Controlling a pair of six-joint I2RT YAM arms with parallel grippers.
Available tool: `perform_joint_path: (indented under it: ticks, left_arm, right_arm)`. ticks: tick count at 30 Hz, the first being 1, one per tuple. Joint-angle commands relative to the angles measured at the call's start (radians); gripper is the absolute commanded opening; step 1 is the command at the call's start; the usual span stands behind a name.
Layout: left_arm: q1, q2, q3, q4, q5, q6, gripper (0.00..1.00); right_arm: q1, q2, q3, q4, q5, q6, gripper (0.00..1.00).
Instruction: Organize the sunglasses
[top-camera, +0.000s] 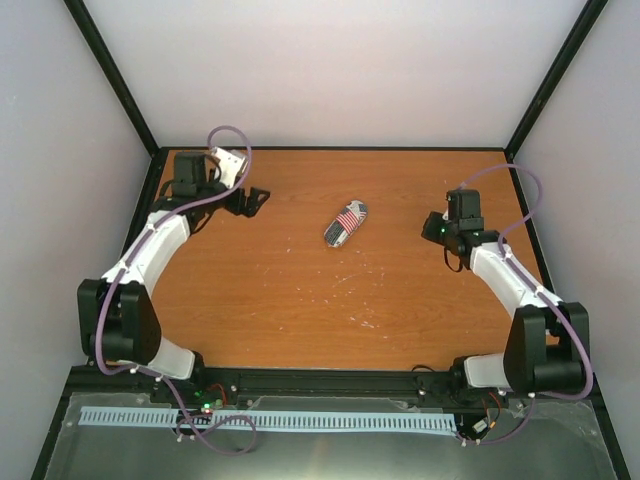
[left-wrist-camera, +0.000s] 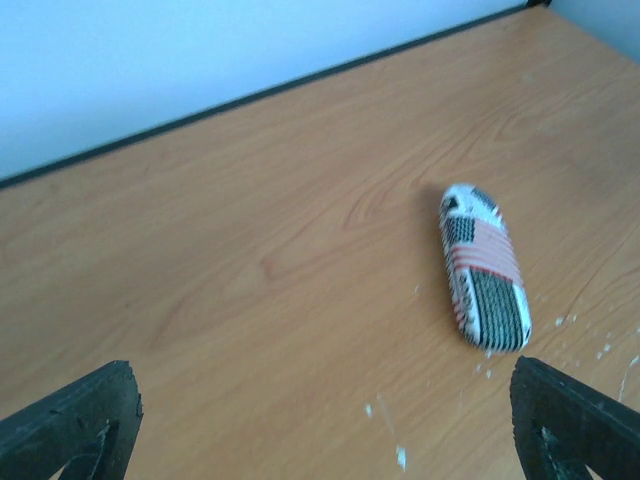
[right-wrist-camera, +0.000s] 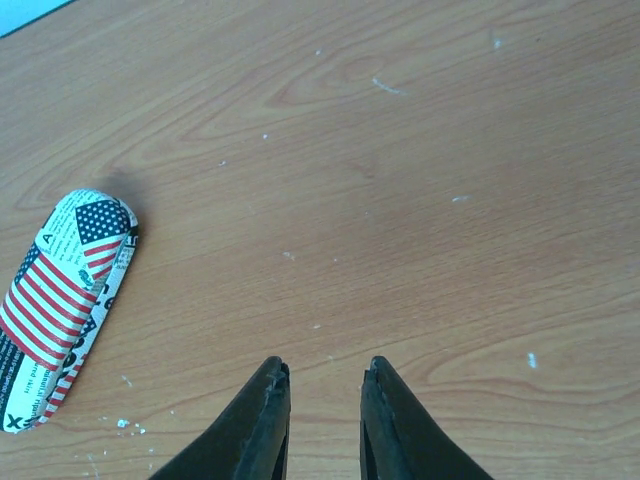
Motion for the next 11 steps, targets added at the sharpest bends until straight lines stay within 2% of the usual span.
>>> perform_joint_path:
  ticks: [1,9,11]
  left_arm:
    - [0.042,-0.061,-0.09,0.006,-0.019,0.04,0.99]
    - [0.062,-0.061,-0.135,0.033,-0.009,-0.004,1.0]
    - [0.063,-0.051,-0.132,0.034,-0.005,-0.012,0.99]
  right_arm:
    - [-0.016,-0.069,-0.02,-0.033,0.043,-0.024,0.22]
    - [-0.024,-0.075,-0.029,-0.031,0.027,-0.025,0.2]
    - [-0.026,-0.063,-0.03,-0.027,0.022,-0.025,0.23]
